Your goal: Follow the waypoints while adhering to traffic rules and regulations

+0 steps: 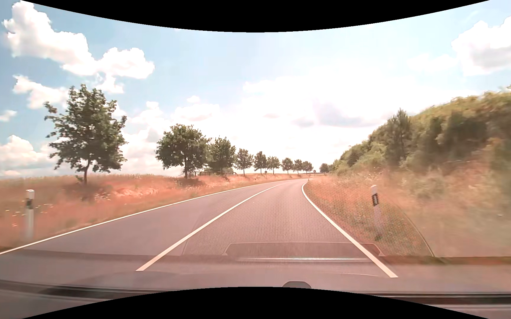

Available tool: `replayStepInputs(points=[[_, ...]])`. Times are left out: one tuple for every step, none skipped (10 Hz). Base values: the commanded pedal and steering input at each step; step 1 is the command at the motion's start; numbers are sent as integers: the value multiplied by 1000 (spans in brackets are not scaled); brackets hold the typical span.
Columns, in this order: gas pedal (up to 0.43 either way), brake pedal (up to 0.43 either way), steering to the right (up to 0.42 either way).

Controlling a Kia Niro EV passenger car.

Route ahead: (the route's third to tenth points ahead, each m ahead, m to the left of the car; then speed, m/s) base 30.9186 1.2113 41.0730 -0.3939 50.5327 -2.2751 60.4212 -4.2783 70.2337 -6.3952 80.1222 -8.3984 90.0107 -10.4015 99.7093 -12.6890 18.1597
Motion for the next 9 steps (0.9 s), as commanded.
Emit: replayStepInputs(points=[[59,0,11],[59,0,11],[59,0,11],[59,0,11],[59,0,11],[59,0,11],[59,0,11],[59,0,11],[59,0,11]])
